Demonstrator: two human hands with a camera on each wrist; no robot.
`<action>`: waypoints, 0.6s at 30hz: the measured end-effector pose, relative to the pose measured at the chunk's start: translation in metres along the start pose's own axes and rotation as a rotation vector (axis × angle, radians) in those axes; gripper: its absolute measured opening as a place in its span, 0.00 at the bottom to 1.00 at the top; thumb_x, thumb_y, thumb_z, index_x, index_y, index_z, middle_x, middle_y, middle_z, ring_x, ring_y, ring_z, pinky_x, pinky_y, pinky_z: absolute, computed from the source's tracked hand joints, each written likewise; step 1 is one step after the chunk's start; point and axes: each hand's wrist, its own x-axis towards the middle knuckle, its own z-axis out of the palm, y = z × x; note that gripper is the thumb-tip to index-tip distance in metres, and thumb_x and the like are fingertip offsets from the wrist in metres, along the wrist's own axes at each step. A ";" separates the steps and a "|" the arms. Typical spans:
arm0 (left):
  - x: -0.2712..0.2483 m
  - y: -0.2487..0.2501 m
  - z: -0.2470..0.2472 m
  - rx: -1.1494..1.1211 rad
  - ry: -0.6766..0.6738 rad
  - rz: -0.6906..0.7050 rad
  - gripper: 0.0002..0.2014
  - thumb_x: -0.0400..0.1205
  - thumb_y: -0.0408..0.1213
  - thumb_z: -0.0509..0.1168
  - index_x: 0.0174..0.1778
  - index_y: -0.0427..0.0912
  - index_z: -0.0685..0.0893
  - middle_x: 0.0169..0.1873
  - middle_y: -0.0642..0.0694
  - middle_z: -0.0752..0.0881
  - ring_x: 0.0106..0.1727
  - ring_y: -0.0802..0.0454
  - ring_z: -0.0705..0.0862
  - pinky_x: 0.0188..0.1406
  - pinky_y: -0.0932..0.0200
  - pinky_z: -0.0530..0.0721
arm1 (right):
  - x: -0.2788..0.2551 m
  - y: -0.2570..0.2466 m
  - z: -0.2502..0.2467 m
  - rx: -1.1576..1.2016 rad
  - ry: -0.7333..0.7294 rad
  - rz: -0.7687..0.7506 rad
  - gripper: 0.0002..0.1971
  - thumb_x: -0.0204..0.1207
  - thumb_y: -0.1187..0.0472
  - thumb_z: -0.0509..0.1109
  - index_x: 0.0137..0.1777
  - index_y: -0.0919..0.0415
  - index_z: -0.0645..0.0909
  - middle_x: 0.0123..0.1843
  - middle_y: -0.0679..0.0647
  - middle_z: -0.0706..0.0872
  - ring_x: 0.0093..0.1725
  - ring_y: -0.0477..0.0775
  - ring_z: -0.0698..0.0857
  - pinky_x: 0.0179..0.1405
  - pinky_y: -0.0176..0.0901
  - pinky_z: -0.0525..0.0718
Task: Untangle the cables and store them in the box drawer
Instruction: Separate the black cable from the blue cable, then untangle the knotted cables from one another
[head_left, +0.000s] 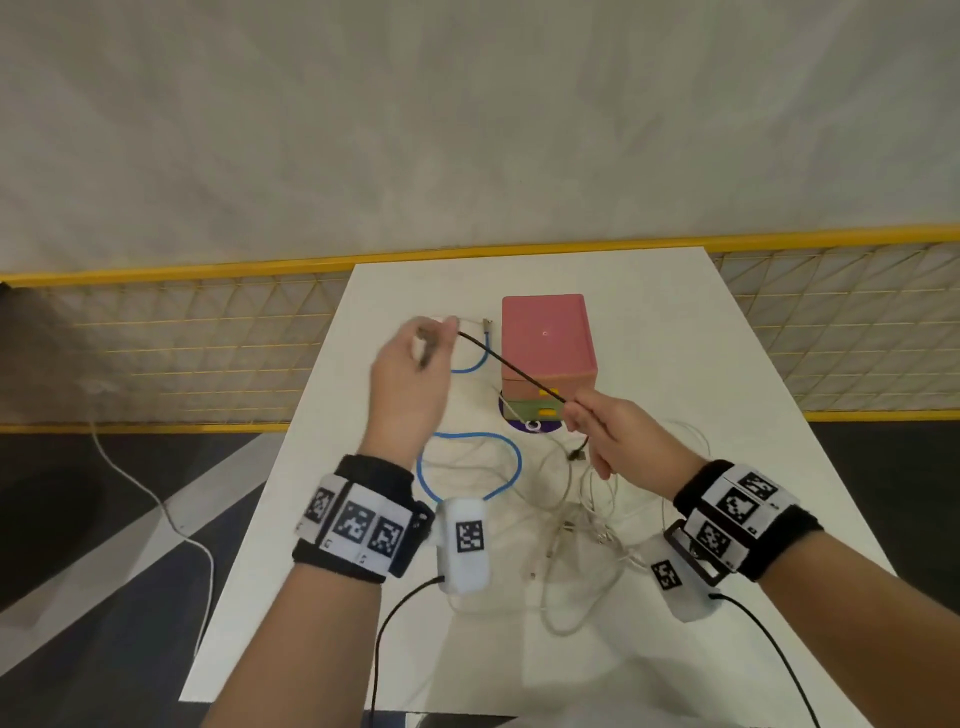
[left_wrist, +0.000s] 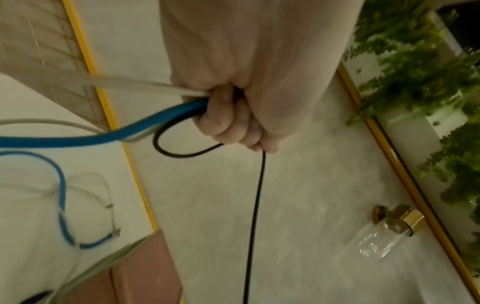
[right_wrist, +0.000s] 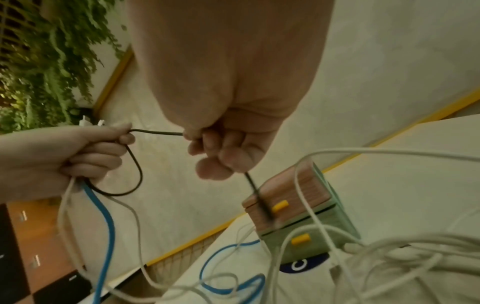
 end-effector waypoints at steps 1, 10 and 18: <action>0.005 0.000 -0.006 0.022 0.053 0.035 0.12 0.84 0.47 0.65 0.37 0.48 0.81 0.27 0.55 0.78 0.30 0.59 0.77 0.32 0.66 0.74 | -0.002 0.003 0.000 0.002 0.001 0.016 0.13 0.86 0.55 0.52 0.41 0.55 0.71 0.17 0.43 0.77 0.17 0.52 0.75 0.28 0.46 0.77; -0.023 -0.019 0.019 0.276 -0.533 0.151 0.08 0.84 0.53 0.63 0.45 0.54 0.82 0.34 0.43 0.84 0.29 0.53 0.75 0.35 0.54 0.75 | 0.007 -0.017 0.003 0.100 -0.032 -0.140 0.14 0.86 0.62 0.54 0.49 0.44 0.79 0.34 0.45 0.76 0.21 0.51 0.75 0.26 0.46 0.78; -0.017 -0.036 -0.004 0.271 -0.352 0.054 0.10 0.83 0.51 0.65 0.37 0.54 0.78 0.27 0.45 0.75 0.25 0.55 0.69 0.30 0.59 0.71 | 0.047 -0.017 0.012 -0.284 -0.178 -0.079 0.09 0.81 0.66 0.62 0.51 0.68 0.82 0.41 0.51 0.79 0.34 0.52 0.83 0.38 0.46 0.82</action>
